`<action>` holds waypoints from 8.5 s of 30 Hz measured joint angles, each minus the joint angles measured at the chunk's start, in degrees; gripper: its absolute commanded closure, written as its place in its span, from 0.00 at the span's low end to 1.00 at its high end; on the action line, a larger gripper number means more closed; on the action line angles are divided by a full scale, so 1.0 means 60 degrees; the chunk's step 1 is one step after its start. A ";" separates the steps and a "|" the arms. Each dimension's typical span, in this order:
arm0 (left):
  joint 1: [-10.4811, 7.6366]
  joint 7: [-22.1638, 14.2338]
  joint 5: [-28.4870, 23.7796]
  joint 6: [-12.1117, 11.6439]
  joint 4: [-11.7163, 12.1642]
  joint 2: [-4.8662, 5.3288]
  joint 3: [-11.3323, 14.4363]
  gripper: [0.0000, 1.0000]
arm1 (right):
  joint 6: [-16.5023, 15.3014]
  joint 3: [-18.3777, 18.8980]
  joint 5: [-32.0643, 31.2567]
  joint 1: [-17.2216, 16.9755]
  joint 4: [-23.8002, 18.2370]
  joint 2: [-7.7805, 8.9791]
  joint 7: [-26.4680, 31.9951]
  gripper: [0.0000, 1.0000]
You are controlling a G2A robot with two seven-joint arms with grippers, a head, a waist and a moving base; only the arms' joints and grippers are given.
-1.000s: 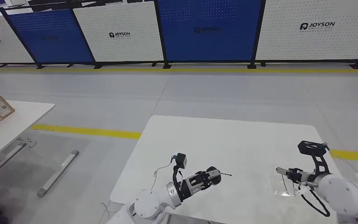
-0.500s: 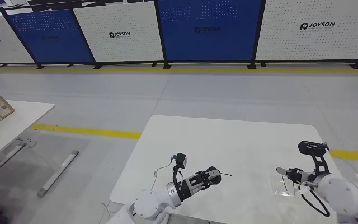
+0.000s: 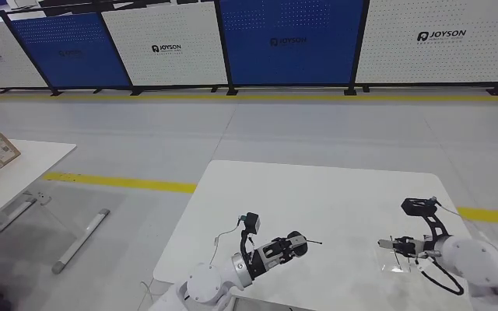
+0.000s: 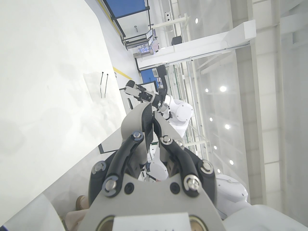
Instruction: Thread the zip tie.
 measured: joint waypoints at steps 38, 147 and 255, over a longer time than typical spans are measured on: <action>0.0000 0.0000 0.0000 0.0000 0.0000 0.0000 0.0000 1.00 | -0.0571 -0.1124 0.0162 0.0861 0.1191 0.0204 -0.0127 0.00; 0.0000 0.0000 0.0000 0.0000 0.0000 0.0000 0.0000 1.00 | 0.1846 -0.1845 0.2647 0.0432 0.1119 0.1604 -0.2833 1.00; -0.1734 0.1687 0.3688 0.1526 0.1115 -0.0482 0.2330 1.00 | 0.1689 0.0293 0.4906 -0.3307 -0.1489 0.1227 -0.7264 1.00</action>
